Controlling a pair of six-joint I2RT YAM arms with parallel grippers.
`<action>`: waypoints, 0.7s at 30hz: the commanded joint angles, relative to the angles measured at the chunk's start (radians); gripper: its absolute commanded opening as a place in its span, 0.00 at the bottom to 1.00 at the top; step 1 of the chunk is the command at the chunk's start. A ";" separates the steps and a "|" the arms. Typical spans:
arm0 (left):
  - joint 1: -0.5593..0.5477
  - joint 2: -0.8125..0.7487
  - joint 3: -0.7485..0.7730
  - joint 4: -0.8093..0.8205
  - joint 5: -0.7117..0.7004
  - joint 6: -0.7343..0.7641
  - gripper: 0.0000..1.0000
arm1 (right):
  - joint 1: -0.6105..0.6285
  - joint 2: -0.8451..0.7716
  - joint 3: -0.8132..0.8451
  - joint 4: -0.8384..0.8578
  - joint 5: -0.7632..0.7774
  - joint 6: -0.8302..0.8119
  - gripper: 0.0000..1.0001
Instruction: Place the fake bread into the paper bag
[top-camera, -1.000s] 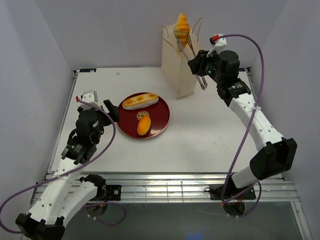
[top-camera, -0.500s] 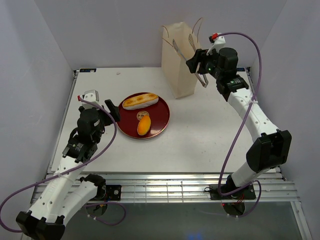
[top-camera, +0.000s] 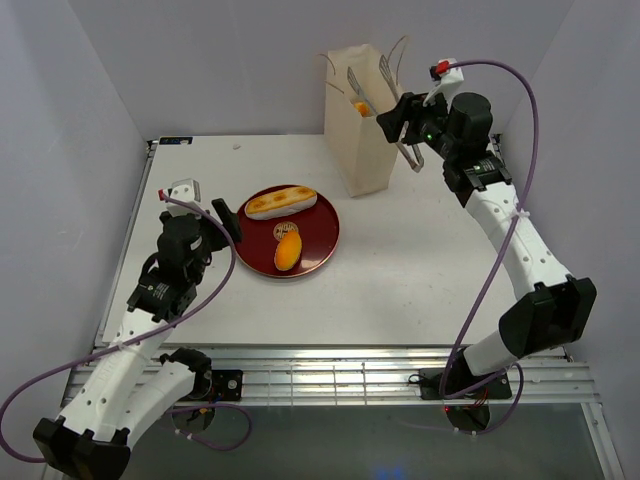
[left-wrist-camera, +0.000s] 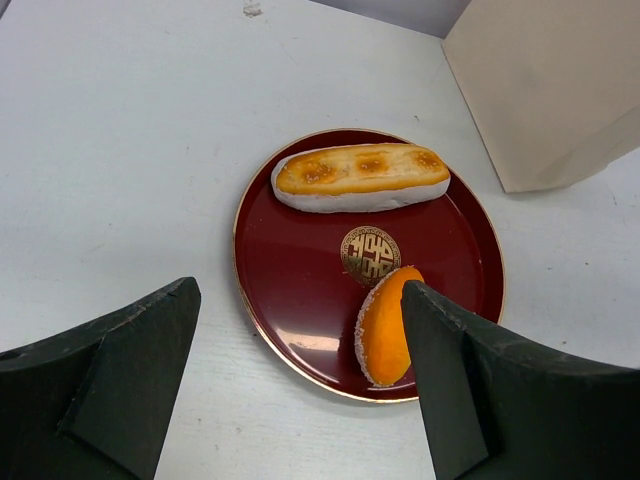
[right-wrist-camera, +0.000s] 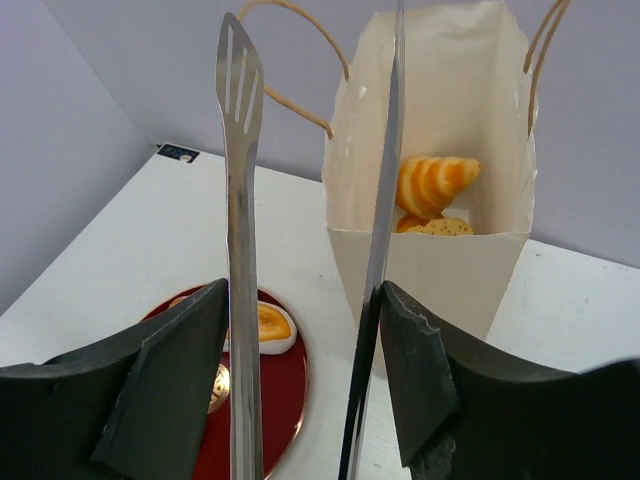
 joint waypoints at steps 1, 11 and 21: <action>0.000 0.002 -0.006 0.001 0.001 0.011 0.92 | -0.005 -0.132 -0.028 0.091 -0.026 -0.002 0.66; 0.000 0.025 -0.007 -0.002 -0.015 0.012 0.92 | -0.005 -0.425 -0.390 0.163 0.000 0.043 0.66; 0.000 0.037 -0.009 -0.002 -0.002 0.009 0.92 | -0.005 -0.661 -0.727 0.113 0.032 0.069 0.66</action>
